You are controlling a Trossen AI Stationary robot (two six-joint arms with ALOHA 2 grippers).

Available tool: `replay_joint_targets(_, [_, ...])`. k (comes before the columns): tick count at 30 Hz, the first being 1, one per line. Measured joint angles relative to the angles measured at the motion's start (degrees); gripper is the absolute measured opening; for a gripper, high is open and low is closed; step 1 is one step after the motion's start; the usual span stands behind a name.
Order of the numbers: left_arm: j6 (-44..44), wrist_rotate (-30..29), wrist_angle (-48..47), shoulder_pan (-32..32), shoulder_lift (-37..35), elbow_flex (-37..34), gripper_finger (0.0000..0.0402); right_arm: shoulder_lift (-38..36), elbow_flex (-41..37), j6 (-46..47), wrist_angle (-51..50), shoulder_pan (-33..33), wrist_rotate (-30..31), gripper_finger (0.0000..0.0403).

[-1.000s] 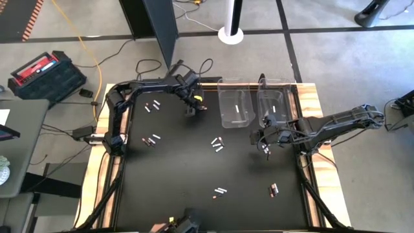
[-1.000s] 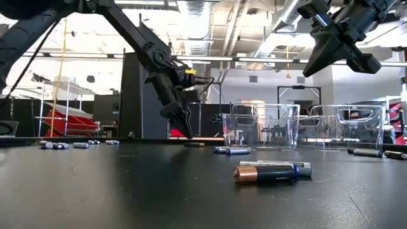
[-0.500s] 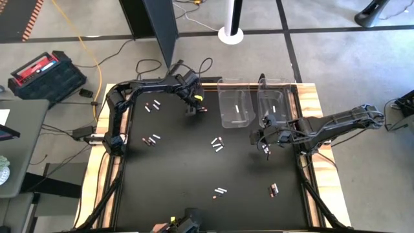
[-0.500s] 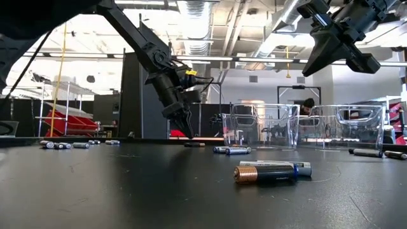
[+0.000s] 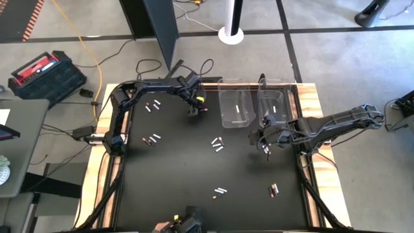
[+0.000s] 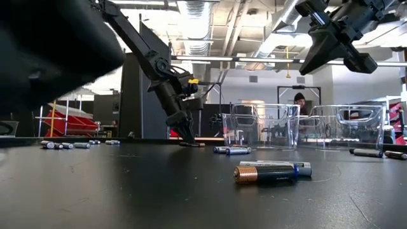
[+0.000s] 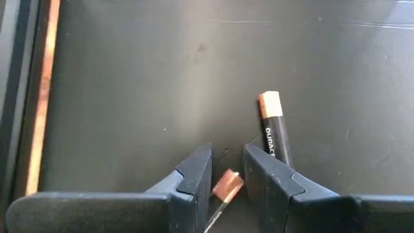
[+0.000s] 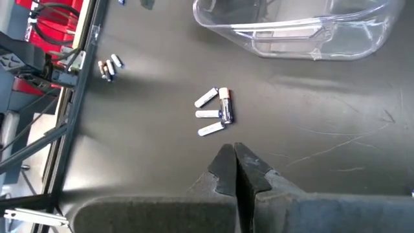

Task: Sort batteries
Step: Move the left transparent bin beside the right transparent bin

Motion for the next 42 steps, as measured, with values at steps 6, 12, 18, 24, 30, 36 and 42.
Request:
replay_joint_targets(6, [-0.89, -1.05, 0.11, -0.13, 0.15, 0.02, 0.0086, 0.97, 0.00, 0.00, 0.72, 0.07, 0.00, 0.0009])
replay_joint_targets(12, [-1.31, -1.37, 0.09, -0.13, 0.25, -0.02, 0.0086, 1.01, 0.00, -0.02, 0.63, 0.07, 0.00, 0.0009])
replay_joint_targets(18, [-0.09, -2.55, -0.30, -0.13, -0.29, -0.05, 0.0060, 1.01, 0.00, -0.19, 0.61, 0.07, -0.02, 0.0009])
replay_joint_targets(24, [0.89, -3.48, -2.40, -0.17, -0.16, 2.10, 0.0005, 1.01, 0.00, -1.11, 0.82, 0.07, -0.02, 0.0009])
replay_joint_targets(30, [0.63, -4.52, -4.44, -0.14, 0.17, 4.92, 0.0002, 1.01, 0.00, -1.15, 0.81, 0.07, -0.01, 0.0009])
replay_joint_targets(36, [1.89, -7.18, -6.32, -0.07, 0.11, 6.68, 0.0006, 1.01, 0.00, -1.55, 0.82, 0.07, -0.02, 0.0009])
replay_joint_targets(42, [-0.21, -9.50, -6.49, -0.07, 0.02, 9.13, 0.0030, 1.01, 0.00, -1.59, 0.81, 0.07, -0.02, 0.0009])
